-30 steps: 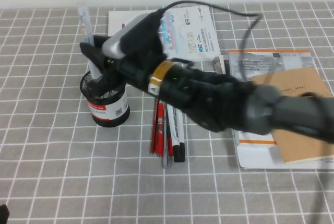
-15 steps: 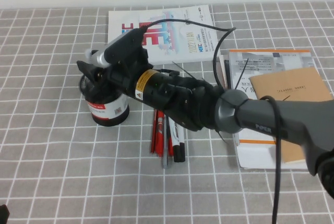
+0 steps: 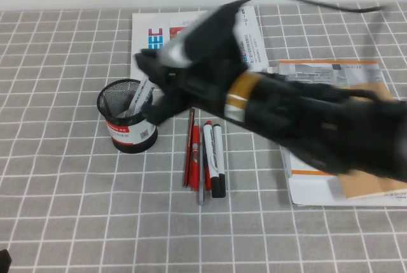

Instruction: Put the pen into the pen holder

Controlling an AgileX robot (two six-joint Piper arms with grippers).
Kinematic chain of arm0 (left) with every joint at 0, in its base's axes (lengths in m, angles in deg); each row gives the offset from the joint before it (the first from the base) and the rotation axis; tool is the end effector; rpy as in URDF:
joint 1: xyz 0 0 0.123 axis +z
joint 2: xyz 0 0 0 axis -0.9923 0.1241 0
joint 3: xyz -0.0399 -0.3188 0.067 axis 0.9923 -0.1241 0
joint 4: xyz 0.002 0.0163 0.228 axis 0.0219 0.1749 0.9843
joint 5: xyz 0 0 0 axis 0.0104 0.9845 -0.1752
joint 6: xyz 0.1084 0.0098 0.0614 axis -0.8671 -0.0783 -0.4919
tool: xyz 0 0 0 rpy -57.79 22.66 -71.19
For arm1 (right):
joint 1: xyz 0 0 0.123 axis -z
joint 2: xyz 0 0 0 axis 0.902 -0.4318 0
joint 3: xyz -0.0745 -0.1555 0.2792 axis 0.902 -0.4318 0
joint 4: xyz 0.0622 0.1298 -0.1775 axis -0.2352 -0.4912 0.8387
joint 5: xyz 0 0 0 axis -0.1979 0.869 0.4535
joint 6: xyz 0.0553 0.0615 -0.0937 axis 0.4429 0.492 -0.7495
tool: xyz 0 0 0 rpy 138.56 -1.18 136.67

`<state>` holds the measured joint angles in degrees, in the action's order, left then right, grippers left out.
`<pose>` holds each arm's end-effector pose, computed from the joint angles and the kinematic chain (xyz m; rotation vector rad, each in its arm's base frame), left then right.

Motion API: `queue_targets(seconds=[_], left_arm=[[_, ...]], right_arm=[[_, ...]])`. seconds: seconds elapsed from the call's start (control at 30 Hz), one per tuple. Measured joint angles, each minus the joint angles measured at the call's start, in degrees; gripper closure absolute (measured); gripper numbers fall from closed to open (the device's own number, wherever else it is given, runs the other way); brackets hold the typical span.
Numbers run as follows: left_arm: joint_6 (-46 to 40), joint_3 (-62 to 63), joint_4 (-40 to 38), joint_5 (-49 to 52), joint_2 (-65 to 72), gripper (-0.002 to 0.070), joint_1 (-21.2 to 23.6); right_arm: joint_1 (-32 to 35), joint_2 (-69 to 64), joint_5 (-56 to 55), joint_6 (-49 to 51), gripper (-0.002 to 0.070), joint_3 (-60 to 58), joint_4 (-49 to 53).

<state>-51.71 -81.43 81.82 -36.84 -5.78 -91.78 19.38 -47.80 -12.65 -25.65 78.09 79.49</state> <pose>0.0171 -0.0040 0.1596 0.1206 1.8805 -0.1419 0.2873 0.3177 0.3513 -0.7412 1.5033 0.7628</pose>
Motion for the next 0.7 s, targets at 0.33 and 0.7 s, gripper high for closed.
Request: queue_targets(seconds=[0.33,0.7], left_arm=[[0.0,0.0,0.0,0.0,0.0,0.068,0.0],[0.0,0.0,0.0,0.0,0.0,0.068,0.0]], right_arm=[[0.0,25.83,17.48,-0.11,0.0688,-15.93,2.56],[0.0,45.49,35.92,-0.11,0.0688,-31.1,3.21]])
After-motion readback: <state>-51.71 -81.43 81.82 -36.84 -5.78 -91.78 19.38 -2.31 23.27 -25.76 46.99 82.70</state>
